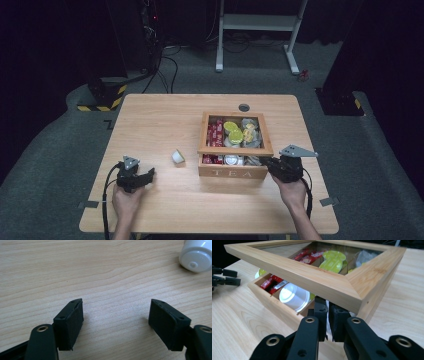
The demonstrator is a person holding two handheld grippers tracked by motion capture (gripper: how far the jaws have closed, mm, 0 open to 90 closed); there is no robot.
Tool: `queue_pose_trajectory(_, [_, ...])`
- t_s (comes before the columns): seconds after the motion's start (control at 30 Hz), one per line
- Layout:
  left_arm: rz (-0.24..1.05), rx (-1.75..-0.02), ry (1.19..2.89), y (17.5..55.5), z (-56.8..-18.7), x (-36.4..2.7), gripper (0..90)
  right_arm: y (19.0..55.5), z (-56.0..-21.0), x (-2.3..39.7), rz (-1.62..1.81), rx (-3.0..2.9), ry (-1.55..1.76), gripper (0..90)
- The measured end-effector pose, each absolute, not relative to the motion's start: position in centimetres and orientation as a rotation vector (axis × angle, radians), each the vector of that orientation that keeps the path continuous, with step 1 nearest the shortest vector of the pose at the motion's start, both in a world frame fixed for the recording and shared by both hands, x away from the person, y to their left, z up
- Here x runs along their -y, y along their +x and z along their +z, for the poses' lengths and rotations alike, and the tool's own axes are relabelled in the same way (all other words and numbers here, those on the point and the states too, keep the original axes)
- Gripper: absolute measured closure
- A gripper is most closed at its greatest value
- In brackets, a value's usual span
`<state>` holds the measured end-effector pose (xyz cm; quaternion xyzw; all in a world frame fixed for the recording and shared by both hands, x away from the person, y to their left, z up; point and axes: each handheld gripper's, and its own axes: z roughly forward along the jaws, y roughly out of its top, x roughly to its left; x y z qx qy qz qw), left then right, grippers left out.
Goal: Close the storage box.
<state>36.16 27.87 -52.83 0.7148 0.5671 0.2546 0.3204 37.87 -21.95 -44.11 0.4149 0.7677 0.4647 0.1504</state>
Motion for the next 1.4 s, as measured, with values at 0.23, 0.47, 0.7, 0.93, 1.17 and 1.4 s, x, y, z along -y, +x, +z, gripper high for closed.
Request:
queue_pose_trajectory(0.23, [0.669, -1.49, 1.878, 36.2, -52.8, -27.9, 28.4, 37.6, -44.8, 22.0, 1.31, -2.22, 1.205, 81.6])
queue_pose_trajectory(0.47, [0.67, -1.491, 1.878, 36.2, -52.8, -27.9, 28.4, 37.0, -45.7, 22.0, 1.287, -2.245, 1.192, 76.2])
queue_pose_trajectory(0.7, [0.669, -1.49, 1.878, 36.2, -52.8, -27.9, 28.4, 36.2, -46.2, 22.3, 1.276, -2.264, 1.197, 71.8])
queue_pose_trajectory(0.93, [0.67, -1.491, 1.879, 36.2, -52.8, -27.9, 28.4, 34.2, -47.0, 24.4, 1.304, -2.202, 1.232, 66.9])
queue_pose_trajectory(1.17, [0.671, -1.493, 1.877, 36.2, -52.8, -27.8, 28.3, 35.3, -48.8, 29.1, 1.283, -2.006, 1.413, 62.8])
queue_pose_trajectory(1.4, [0.67, -1.493, 1.878, 36.1, -52.8, -27.8, 28.2, 38.7, -52.2, 28.9, 0.898, -1.988, 1.521, 48.0])
